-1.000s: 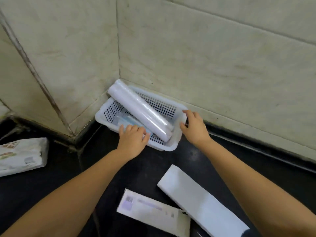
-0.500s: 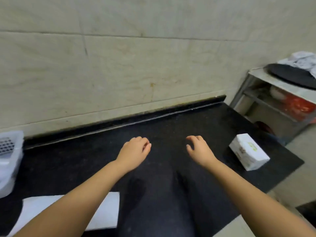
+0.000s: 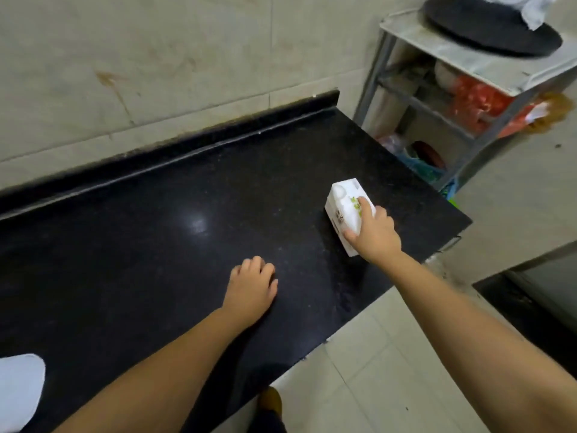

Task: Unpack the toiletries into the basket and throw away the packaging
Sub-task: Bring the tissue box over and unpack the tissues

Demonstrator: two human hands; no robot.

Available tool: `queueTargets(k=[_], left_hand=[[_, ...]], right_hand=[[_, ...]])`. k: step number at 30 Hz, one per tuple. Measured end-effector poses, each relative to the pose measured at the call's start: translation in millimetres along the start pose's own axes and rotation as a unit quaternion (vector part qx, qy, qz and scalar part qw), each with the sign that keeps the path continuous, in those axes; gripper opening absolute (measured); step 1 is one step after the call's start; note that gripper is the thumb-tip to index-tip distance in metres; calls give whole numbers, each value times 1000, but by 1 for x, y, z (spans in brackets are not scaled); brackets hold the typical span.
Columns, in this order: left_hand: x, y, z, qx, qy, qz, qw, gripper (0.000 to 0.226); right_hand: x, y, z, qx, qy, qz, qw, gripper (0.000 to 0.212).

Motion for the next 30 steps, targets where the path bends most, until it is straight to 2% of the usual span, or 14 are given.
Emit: queueTargets(k=[4,6,10,13,15,18,22,28,30], left_hand=[[-5,0,-13,-38,95,22,995,30],[-11,-2,-17,-48,101,7,994,31],[-11,-2,-18,-62,83,-15,995,36],[-3,-8,-19,-84,15,-58,995,38],[17,-32,-24,-61,12,-115,991,38],[68,-104,-46,17,70,-178,981,36],[128,-238,-114,132,167,-198,957,30],[174,-440,-278,290,287,-220,886,24],[181,-502,-341,341,312,-213,861,23]], right_hand=[[-3,3,5,20,38,-12,999,73],[-4,3,8,24,35,19,999,73],[3,-38,13,73,36,75,994,73],[10,-106,16,144,35,97,984,73],[11,-161,15,192,30,109,975,71],[-2,-255,0,260,7,119,958,71],[-35,-386,-47,352,-31,117,928,71],[-95,-583,-165,480,-101,146,859,73],[-118,-648,-216,523,-130,172,825,74]])
Point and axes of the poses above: each hand's wrist, its own z-axis towards the middle knuckle, its own x-axis out of the back of the hand, y = z × x, the point moved 10 cm from there along z, towards the middle knuckle, and after that the axes turned 11 degrees about x, right-handed, at the moved point
